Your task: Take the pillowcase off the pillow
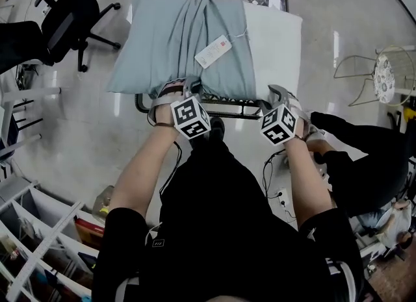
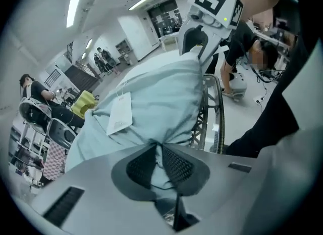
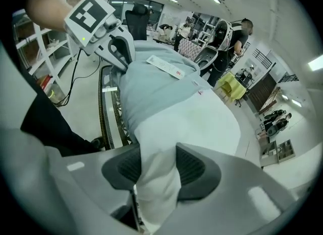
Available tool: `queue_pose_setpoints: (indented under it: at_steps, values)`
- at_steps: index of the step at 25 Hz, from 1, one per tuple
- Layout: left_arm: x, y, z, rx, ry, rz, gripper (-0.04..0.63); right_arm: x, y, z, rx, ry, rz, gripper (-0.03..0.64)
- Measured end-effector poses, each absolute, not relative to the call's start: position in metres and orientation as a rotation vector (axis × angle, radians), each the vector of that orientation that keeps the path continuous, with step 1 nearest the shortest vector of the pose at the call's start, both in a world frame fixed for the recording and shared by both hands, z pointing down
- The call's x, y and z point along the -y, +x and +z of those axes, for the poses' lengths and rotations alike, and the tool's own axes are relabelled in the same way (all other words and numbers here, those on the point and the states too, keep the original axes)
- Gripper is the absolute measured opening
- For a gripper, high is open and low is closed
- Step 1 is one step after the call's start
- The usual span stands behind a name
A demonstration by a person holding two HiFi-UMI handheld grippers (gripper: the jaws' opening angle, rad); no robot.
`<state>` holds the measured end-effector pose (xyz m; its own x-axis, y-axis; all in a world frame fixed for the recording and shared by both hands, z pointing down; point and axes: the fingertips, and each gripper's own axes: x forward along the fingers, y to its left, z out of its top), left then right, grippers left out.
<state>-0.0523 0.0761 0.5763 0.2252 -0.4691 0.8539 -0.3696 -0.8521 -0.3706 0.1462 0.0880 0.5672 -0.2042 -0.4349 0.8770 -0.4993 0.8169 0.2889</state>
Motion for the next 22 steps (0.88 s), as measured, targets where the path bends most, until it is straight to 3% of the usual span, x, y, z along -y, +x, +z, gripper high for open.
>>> queue_pose_setpoints:
  at_steps: [3, 12, 14, 15, 17, 19, 22]
  values:
    - [-0.083, -0.077, 0.579, -0.775, -2.356, -1.785, 0.008, -0.090, 0.151, 0.569, 1.832, 0.725, 0.078, 0.187]
    - [-0.092, -0.155, 0.575, -0.835, -2.330, -1.868, 0.006, -0.090, 0.158, 0.571, 1.864, 0.720, 0.081, 0.187]
    - [-0.092, -0.148, 0.571, -0.836, -2.298, -1.864, 0.008, -0.092, 0.157, 0.572, 1.840, 0.685, 0.010, 0.220]
    - [-0.093, -0.135, 0.567, -0.822, -2.279, -1.838, 0.016, -0.093, 0.155, 0.572, 1.822, 0.668, -0.035, 0.250]
    - [-0.098, -0.094, 0.557, -0.767, -2.298, -1.730, 0.113, -0.096, 0.148, 0.569, 1.804, 0.641, -0.103, 0.292]
    - [-0.103, -0.051, 0.557, -0.703, -2.344, -1.631, 0.168, -0.098, 0.135, 0.567, 1.826, 0.618, -0.137, 0.302]
    - [-0.098, -0.022, 0.579, -0.657, -2.335, -1.639, 0.177, -0.098, 0.111, 0.570, 1.860, 0.568, -0.195, 0.302]
